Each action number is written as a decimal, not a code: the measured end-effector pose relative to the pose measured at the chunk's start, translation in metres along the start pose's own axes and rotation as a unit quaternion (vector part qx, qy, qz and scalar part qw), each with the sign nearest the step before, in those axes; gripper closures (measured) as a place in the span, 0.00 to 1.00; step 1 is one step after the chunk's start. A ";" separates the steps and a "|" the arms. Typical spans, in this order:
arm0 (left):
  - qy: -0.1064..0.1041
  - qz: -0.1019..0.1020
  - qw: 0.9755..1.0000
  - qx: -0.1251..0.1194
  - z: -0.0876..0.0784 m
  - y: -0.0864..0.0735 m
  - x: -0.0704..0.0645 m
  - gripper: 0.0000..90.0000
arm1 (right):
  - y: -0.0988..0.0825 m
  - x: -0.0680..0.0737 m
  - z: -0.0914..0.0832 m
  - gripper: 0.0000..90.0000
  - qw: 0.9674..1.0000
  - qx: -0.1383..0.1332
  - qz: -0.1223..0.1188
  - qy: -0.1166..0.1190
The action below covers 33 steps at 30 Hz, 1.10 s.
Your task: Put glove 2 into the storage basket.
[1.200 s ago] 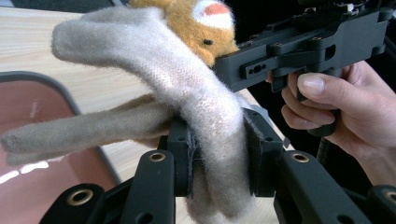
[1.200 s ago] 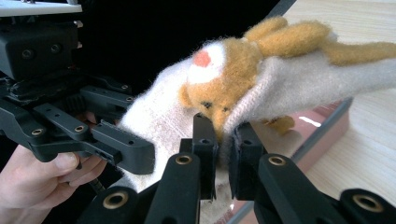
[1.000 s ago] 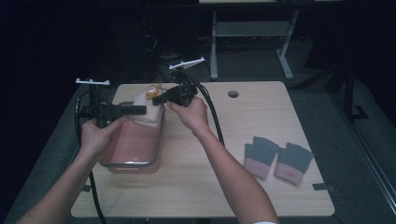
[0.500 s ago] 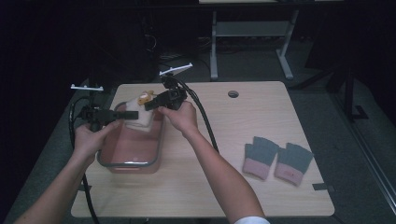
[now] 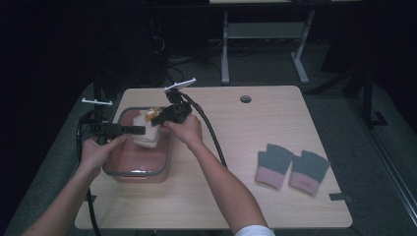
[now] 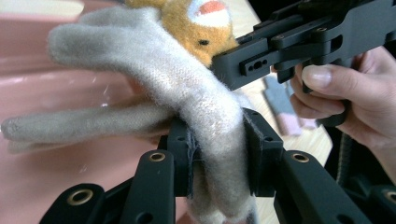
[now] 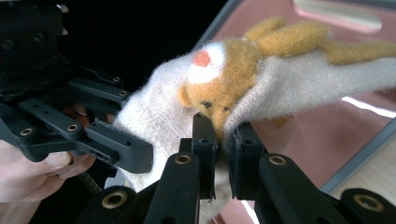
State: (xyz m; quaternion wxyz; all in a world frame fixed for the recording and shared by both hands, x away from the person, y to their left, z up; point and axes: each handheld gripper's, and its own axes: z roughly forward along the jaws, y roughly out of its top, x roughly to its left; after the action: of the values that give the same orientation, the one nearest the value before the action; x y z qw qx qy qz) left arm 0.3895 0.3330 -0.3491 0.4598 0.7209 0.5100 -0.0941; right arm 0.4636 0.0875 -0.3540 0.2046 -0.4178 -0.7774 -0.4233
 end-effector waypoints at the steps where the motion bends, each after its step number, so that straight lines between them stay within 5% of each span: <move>1: 0.003 0.000 1.000 0.001 0.001 -0.001 0.002 0.75 | -0.002 -0.002 0.003 0.92 1.000 0.003 0.004 0.000; 15: 0.033 -0.010 0.998 0.043 0.014 -0.013 0.010 0.75 | -0.015 -0.015 0.023 0.90 0.999 0.035 0.015 -0.009; 33: 0.088 -0.033 0.992 0.080 0.021 -0.027 0.020 0.75 | -0.018 -0.013 0.031 0.80 0.997 0.061 -0.005 -0.053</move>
State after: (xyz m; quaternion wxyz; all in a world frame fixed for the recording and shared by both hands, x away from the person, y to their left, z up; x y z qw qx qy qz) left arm 0.3831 0.3314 -0.3885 0.3509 0.7437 0.5626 -0.0855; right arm 0.4573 0.1017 -0.3888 0.1861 -0.4227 -0.8137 -0.3529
